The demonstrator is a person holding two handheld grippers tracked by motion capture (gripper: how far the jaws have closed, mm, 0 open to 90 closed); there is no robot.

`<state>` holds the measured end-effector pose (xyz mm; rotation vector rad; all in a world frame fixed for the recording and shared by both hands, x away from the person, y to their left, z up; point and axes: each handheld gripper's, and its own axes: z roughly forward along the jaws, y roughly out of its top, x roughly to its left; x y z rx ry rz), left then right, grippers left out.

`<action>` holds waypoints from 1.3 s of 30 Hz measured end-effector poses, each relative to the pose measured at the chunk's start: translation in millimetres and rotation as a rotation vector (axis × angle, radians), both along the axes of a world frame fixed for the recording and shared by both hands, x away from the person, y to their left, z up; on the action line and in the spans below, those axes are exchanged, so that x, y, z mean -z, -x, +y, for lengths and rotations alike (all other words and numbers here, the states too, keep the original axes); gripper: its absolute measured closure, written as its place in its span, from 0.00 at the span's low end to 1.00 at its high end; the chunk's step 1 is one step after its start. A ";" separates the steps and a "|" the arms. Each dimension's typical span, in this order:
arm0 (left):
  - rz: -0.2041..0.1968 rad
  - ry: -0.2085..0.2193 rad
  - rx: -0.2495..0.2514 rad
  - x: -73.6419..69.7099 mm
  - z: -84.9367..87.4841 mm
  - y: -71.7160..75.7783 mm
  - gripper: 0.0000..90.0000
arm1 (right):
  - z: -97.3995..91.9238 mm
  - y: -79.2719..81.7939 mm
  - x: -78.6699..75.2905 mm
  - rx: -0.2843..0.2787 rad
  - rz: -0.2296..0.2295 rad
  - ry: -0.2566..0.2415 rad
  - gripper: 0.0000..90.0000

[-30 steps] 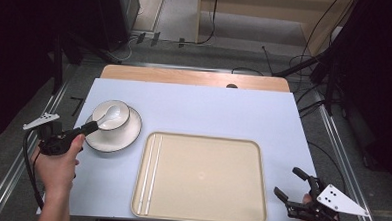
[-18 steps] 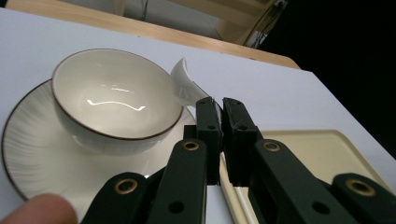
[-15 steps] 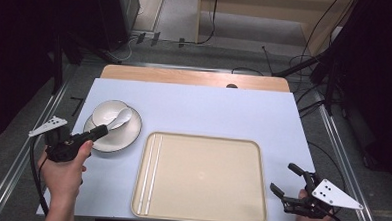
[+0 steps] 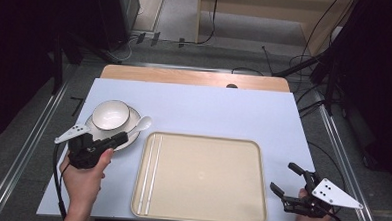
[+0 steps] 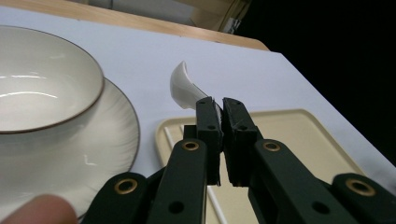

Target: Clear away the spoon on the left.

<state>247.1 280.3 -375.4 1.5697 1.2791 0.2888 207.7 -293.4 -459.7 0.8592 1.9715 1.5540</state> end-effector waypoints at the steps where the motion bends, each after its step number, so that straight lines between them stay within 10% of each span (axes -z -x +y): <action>1: 0.002 0.002 0.008 1.7 -4.1 -0.2 0.96 | 0.0 0.0 0.0 0.000 0.000 0.001 0.14; 29: 0.074 -0.012 0.076 50.7 -74.2 -5.1 0.96 | -1.1 -0.1 0.6 0.003 0.004 0.000 0.14; 39: 0.150 -0.113 0.133 62.4 -94.7 0.6 0.81 | -2.4 0.7 0.2 0.003 0.001 -0.004 0.14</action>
